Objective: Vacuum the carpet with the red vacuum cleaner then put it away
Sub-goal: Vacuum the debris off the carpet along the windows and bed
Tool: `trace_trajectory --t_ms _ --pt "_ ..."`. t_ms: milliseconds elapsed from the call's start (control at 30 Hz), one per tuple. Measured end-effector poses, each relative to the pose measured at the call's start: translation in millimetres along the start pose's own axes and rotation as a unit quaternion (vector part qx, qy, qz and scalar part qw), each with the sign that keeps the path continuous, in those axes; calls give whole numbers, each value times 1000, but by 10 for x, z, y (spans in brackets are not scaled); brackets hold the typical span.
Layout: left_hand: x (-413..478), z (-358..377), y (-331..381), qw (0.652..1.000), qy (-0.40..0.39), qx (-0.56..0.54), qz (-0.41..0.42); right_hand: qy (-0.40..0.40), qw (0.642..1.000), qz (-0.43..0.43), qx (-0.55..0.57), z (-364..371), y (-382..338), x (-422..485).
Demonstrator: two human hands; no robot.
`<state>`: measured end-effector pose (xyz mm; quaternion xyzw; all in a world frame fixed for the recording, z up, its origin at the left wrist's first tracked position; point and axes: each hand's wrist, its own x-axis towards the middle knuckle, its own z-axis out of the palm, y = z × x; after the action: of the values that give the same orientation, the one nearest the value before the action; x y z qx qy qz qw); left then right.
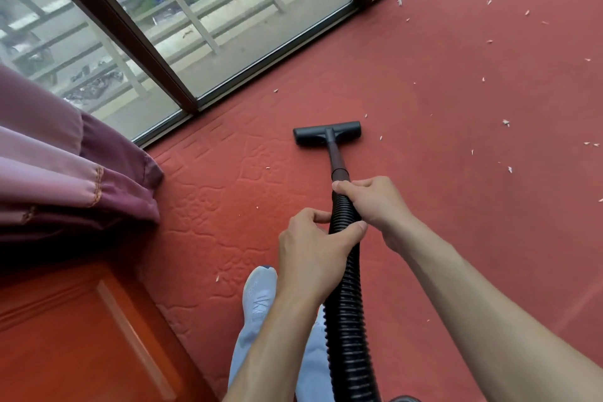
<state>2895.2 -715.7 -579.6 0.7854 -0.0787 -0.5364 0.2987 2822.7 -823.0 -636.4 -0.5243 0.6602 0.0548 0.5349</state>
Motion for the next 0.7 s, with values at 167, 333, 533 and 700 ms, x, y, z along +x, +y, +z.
trace_trajectory --t_ms 167,333,533,700 --pt "164 4 52 999 9 -51 -13 -9 999 -25 -19 78 -193 164" --pt "181 -172 151 997 -2 -73 2 -21 998 -40 -41 42 -402 162" --pt "327 -242 163 997 33 -73 -12 -54 985 -61 -154 193 -644 336" --pt "613 -128 48 994 57 -84 -26 -45 939 -109 -323 353 -792 628"
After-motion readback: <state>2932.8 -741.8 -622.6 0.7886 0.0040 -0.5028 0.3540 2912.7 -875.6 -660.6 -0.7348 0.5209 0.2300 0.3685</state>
